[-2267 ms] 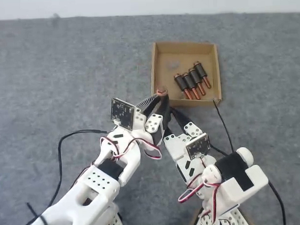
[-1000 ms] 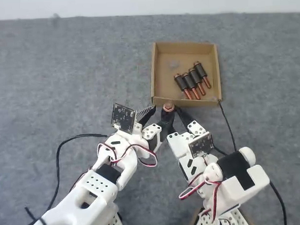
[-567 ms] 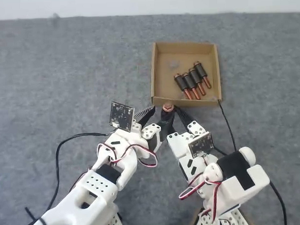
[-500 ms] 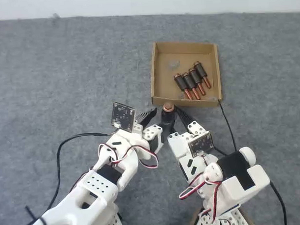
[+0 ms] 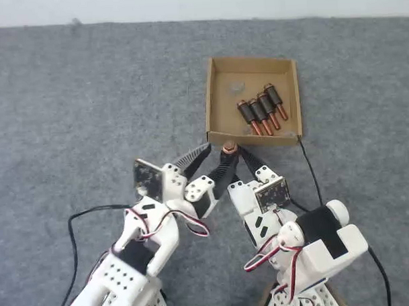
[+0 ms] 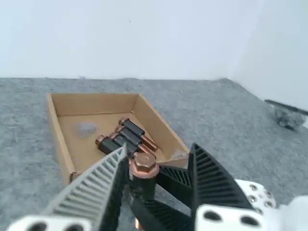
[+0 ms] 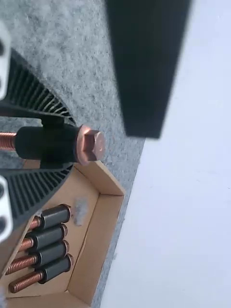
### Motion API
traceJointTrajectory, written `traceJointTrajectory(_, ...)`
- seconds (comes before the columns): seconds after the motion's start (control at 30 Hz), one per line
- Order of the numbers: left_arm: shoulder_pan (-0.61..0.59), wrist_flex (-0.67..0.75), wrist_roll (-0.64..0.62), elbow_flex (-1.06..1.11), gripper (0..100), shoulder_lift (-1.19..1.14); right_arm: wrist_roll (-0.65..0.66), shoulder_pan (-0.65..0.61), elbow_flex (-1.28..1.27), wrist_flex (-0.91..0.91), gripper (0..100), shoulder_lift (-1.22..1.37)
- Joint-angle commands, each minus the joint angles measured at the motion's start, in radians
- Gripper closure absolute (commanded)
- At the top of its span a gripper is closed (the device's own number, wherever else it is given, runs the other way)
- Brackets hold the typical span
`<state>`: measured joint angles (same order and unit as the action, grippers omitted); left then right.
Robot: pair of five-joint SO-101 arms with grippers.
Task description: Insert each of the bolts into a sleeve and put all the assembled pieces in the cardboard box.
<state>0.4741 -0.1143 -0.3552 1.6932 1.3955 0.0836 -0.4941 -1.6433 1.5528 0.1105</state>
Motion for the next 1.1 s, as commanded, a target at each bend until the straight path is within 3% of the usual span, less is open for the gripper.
traceJointTrajectory(0.0,-0.034,-0.226,-0.008,-0.028,81,0.232,-0.011,0.015,0.021,-0.001,99.3,-0.013)
traceJointTrajectory(0.1,-0.06,-0.404,-0.008,-0.036,81,0.428,-0.011,0.015,0.021,-0.001,99.3,-0.013)
traceJointTrajectory(0.2,-0.109,-0.497,-0.008,-0.073,81,0.422,-0.011,0.015,0.021,-0.001,99.3,-0.013)
traceJointTrajectory(0.4,-0.394,-0.531,-0.006,-0.101,81,0.4,-0.011,0.015,0.02,-0.001,99.3,-0.013)
traceJointTrajectory(0.53,-0.563,-0.628,0.008,-0.088,81,0.428,-0.011,0.015,0.018,-0.001,99.3,-0.013)
traceJointTrajectory(0.67,-0.667,-0.789,0.158,-0.094,81,0.428,-0.011,0.015,0.018,-0.001,99.3,-0.013)
traceJointTrajectory(0.9,-0.749,-0.993,0.342,-0.05,81,0.428,-0.009,0.033,0.015,-0.001,99.3,-0.018)
traceJointTrajectory(1.07,-0.749,-1.01,0.368,-0.008,83,0.427,-0.008,0.05,0.015,-0.001,99.3,-0.019)
